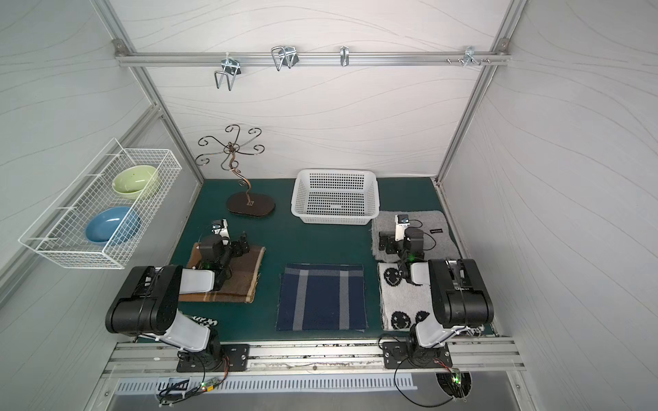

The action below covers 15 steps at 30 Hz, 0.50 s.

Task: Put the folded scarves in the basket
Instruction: Move the basket to the center of the board.

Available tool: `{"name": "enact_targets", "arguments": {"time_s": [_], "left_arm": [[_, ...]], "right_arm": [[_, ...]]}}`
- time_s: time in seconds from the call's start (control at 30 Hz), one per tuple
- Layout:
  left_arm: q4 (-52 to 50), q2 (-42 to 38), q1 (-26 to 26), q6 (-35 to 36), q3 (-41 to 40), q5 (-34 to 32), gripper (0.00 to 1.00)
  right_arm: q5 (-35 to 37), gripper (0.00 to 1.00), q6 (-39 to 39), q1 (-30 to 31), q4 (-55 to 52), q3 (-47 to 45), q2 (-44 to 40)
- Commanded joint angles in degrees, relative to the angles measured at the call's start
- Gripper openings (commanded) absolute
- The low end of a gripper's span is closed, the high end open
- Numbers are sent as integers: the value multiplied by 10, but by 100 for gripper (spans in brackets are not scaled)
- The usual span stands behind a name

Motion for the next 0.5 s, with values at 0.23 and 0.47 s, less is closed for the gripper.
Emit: {"name": "enact_targets", "arguments": {"time_s": [0.23,0.47], "left_arm": [[35,-4,9,-6,9,19,100],[35,-4,10,-6,9,20,100]], "right_arm": [[0,99,-6,-3,17,1,1],[-2,99,-5,-4,18,1,1]]}}
